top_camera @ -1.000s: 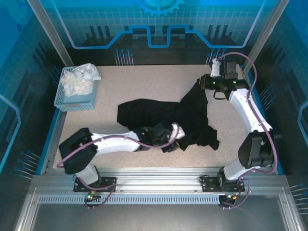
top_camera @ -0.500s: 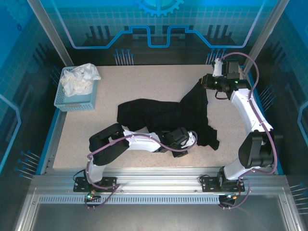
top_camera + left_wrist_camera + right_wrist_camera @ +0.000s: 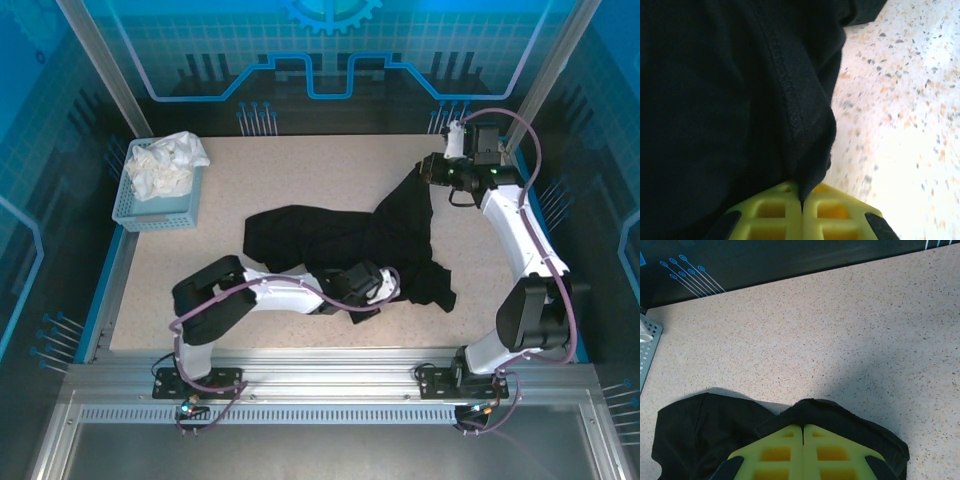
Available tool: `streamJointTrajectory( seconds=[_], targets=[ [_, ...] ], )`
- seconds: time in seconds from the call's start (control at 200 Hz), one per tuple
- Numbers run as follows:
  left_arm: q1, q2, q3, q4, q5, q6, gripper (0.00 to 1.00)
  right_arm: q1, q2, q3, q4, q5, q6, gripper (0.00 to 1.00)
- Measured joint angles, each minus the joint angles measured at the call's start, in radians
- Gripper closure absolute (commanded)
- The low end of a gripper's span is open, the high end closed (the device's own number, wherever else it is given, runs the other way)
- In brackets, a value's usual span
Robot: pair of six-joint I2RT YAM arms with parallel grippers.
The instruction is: Fold the inside-out t-shirt
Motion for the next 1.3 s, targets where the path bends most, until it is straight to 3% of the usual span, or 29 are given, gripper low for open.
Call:
streamJointTrajectory(
  seconds=[0.155, 0.345, 0.46, 0.555, 0.815, 0.965, 1.1, 1.165, 1.301],
  targets=[
    [0.053, -0.185, -0.066, -0.011, 0.008, -0.023, 1.00, -0.008, -0.028, 0.000, 0.000, -0.004, 0.000, 1.00],
    [0.219, -0.523, -0.095, -0.007, -0.010, -0.077, 1.00, -0.008, -0.050, 0.026, -0.006, -0.023, 0.004, 1.00],
    [0.296, -0.695, -0.094, -0.008, -0.119, -0.098, 1.00, -0.008, -0.080, 0.073, -0.018, -0.034, 0.005, 1.00],
    [0.304, -0.830, -0.080, -0.020, -0.226, -0.095, 1.00, -0.008, -0.164, 0.082, -0.034, -0.029, 0.004, 1.00],
    [0.303, -1.095, 0.159, -0.144, -0.465, -0.086, 1.00, -0.006, -0.554, 0.144, -0.111, 0.006, 0.005, 1.00],
    [0.303, -1.151, 0.294, -0.177, -0.557, -0.071, 1.00, -0.002, -0.701, 0.208, -0.136, 0.007, 0.016, 1.00],
    [0.338, -1.110, 0.320, -0.153, -0.634, -0.041, 1.00, 0.000, -0.722, 0.195, -0.116, 0.004, 0.032, 1.00],
    [0.456, -1.039, 0.323, -0.169, -0.612, -0.071, 1.00, 0.001, -0.687, 0.161, -0.097, 0.003, 0.038, 1.00],
    [0.758, -0.827, 0.335, -0.215, -0.451, -0.199, 1.00, 0.014, -0.505, 0.109, -0.020, 0.001, 0.053, 1.00]
  ],
)
